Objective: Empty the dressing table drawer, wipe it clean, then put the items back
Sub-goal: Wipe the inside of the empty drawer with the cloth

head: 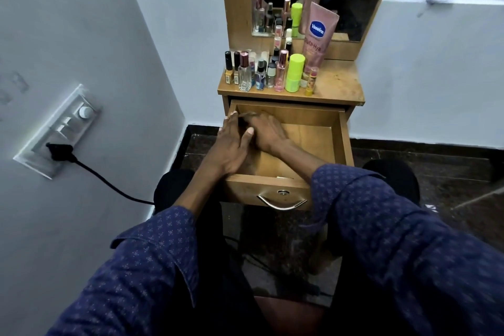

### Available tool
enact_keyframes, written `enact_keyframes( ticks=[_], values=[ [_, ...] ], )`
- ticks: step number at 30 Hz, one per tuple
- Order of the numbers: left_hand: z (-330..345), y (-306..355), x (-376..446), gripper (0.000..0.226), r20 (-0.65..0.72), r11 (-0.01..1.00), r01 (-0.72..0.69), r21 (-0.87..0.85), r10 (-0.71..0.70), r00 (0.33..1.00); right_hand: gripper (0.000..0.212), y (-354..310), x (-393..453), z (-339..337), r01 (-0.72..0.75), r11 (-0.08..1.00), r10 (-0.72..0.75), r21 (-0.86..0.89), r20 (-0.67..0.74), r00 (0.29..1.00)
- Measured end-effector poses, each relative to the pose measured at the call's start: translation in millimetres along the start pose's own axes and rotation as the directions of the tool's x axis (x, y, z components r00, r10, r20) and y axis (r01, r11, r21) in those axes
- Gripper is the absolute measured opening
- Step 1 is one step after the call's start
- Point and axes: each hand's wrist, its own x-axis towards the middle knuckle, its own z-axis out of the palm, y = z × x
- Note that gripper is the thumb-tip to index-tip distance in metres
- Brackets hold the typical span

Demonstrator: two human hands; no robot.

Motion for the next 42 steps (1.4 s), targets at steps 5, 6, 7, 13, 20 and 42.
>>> enact_keyframes(
  ticks=[5,6,7,13,20,42],
  values=[
    [-1.7,1.2,0.1,0.079,-0.015,1.000,-0.021,-0.022,0.021,1.000,0.030,14.1,2.2,13.8,0.061,0.986,-0.071,0.154,0.061,0.996],
    [-2.0,1.5,-0.7,0.078,-0.008,1.000,-0.013,-0.027,0.012,1.000,0.036,16.9,-3.6,13.6,0.065,0.983,-0.082,0.173,0.093,0.992],
    [-1.7,1.7,-1.0,0.077,-0.006,1.000,-0.007,-0.024,0.007,1.000,0.038,16.4,-12.0,11.5,0.075,0.979,-0.101,0.192,0.132,0.986],
    [2.0,-1.8,-0.8,0.075,-0.005,1.000,-0.022,0.020,0.023,1.000,0.024,7.3,-44.0,8.1,0.213,0.963,-0.257,0.164,0.339,0.905],
    [-1.0,-0.3,-1.4,0.075,0.007,0.999,-0.028,0.041,0.028,1.000,0.028,31.1,8.9,-15.5,0.077,0.997,-0.080,0.029,0.127,0.989],
    [2.1,-4.7,4.7,0.076,0.052,0.983,-0.044,0.177,0.036,0.998,0.032,32.0,-63.2,-9.6,0.313,0.949,-0.289,-0.045,0.283,0.915]
  ],
)
